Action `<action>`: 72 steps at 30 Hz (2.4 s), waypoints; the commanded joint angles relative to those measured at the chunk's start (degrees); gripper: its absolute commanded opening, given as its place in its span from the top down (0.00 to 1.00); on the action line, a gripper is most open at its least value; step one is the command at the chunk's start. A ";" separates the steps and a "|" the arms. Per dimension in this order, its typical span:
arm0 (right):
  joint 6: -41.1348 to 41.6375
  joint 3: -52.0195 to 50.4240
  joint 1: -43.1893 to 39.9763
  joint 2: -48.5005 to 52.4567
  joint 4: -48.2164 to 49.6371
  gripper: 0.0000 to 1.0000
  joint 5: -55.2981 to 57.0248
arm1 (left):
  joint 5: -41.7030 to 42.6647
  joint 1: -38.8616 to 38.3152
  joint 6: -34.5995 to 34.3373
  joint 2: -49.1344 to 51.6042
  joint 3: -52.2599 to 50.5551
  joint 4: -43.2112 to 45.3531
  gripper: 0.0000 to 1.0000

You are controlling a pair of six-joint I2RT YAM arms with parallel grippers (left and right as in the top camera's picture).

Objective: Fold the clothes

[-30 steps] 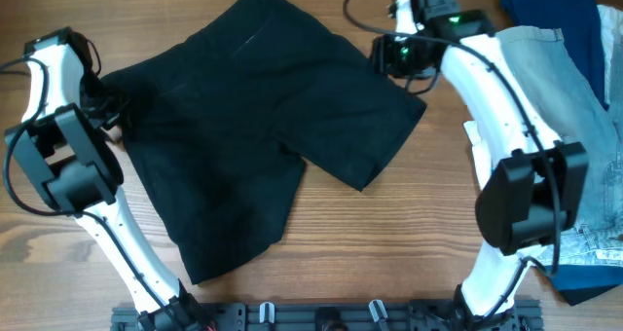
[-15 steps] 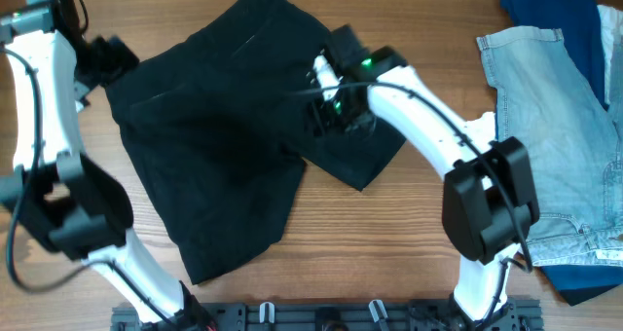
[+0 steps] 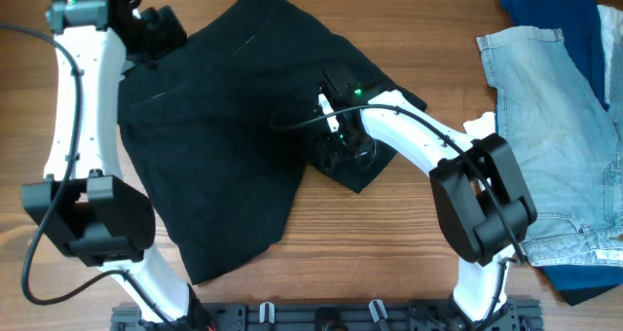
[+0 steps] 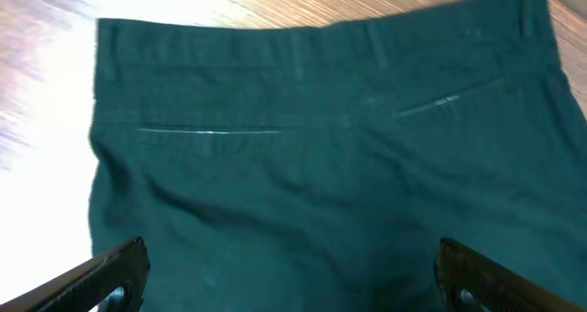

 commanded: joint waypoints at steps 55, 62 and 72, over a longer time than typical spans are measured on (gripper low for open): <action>4.90 19.54 -14.19 -11.69 -24.70 0.17 -9.99 | -1.05 -9.81 6.78 0.33 0.04 -0.66 0.00; 10.97 3.96 -5.22 -12.37 -15.23 0.18 -11.69 | -4.04 -8.70 6.91 0.33 0.04 -0.66 0.00; 20.31 -13.25 1.44 -12.37 -0.50 0.25 1.22 | -4.02 -7.54 6.73 0.33 0.04 -1.18 0.00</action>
